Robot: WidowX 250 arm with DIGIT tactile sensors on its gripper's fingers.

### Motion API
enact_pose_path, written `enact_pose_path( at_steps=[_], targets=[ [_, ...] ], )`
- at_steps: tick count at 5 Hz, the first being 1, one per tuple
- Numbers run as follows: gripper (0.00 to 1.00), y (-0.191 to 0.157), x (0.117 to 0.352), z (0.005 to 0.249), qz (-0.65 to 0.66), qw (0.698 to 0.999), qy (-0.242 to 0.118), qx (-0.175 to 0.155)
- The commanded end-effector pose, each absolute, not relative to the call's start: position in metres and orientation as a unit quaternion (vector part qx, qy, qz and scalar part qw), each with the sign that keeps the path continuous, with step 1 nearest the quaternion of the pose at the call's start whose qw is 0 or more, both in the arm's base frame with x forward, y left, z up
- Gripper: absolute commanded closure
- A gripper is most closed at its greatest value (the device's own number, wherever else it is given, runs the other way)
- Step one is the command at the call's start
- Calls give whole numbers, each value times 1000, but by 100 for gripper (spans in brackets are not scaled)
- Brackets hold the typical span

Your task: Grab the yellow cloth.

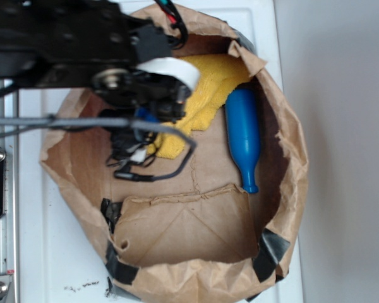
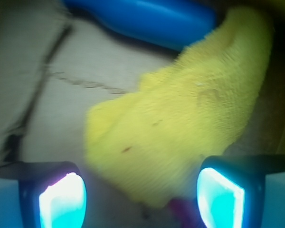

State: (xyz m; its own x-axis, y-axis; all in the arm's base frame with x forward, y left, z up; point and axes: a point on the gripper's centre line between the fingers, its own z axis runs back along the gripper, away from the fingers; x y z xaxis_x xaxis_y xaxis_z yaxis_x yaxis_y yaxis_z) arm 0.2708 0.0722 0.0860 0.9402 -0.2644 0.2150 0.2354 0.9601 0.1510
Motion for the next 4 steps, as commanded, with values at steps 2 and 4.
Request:
enact_pose_path(
  at_steps=[2, 4],
  targets=[
    [0, 110, 296, 99, -99, 984, -139, 53],
    [0, 121, 300, 90, -89, 987, -130, 41]
  ],
)
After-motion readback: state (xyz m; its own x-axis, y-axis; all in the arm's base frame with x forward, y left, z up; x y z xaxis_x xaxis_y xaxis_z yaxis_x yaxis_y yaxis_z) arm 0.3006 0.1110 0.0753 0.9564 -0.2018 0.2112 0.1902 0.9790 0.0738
